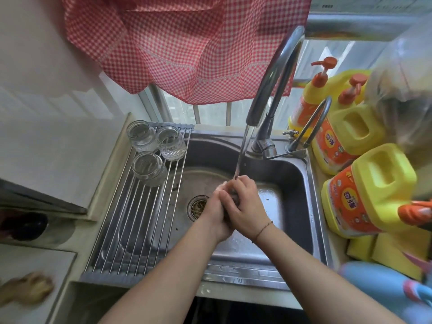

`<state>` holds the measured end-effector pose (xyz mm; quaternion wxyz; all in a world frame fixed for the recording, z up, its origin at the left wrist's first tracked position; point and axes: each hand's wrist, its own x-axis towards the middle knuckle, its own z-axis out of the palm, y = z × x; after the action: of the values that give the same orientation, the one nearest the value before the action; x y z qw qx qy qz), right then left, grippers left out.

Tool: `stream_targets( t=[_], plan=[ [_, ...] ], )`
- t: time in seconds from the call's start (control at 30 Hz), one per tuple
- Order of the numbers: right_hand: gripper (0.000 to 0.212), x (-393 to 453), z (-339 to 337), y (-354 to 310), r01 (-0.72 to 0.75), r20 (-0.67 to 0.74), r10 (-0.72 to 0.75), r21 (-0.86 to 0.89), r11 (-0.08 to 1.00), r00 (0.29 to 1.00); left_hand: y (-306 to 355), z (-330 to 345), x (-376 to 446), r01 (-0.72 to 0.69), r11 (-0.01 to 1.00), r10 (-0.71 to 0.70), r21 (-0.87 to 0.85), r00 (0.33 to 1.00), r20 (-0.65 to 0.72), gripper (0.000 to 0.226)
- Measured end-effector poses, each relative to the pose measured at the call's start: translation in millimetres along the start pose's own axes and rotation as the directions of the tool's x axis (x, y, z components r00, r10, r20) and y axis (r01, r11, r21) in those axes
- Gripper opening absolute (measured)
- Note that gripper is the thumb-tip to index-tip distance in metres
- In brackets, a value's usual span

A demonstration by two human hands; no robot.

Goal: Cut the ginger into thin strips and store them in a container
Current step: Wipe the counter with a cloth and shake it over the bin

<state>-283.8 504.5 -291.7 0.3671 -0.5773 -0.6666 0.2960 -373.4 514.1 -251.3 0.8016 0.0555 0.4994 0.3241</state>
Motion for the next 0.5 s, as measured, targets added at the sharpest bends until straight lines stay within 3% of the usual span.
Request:
stream_targets(
  t=[0.13, 0.23, 0.33, 0.4, 0.5],
  plan=[
    [0.041, 3.0, -6.1, 6.2, 0.225, 0.000, -0.228, -0.164, 0.961, 0.974, -10.2, 0.0, -4.1, 0.127, 0.990, -0.124, 0.056, 0.991, -0.049, 0.035],
    [0.049, 8.5, -5.0, 3.5, 0.239, 0.004, -0.246, -0.249, 0.938, 0.969, -13.4, -4.8, 0.4, 0.121, 0.980, -0.099, 0.161, 0.986, -0.135, 0.044],
    [0.058, 15.8, -6.7, -5.7, 0.022, 0.052, -0.011, -0.211, 0.977, 0.999, -12.9, -2.1, 4.3, 0.037, 0.970, 0.005, 0.239, 0.985, -0.174, 0.049],
    [0.061, 26.5, -10.8, -12.9, -0.178, 0.093, 0.199, -0.195, 0.965, 0.976, -12.5, -0.8, 5.1, -0.098, 0.932, 0.166, 0.348, 0.971, -0.171, 0.047],
    [0.054, 40.0, -10.3, -9.1, -0.514, 0.108, 0.508, 0.030, 0.857, 0.854, -12.0, -6.6, 11.9, -0.350, 0.666, 0.514, 0.658, 0.855, -0.066, 0.050]
  ],
)
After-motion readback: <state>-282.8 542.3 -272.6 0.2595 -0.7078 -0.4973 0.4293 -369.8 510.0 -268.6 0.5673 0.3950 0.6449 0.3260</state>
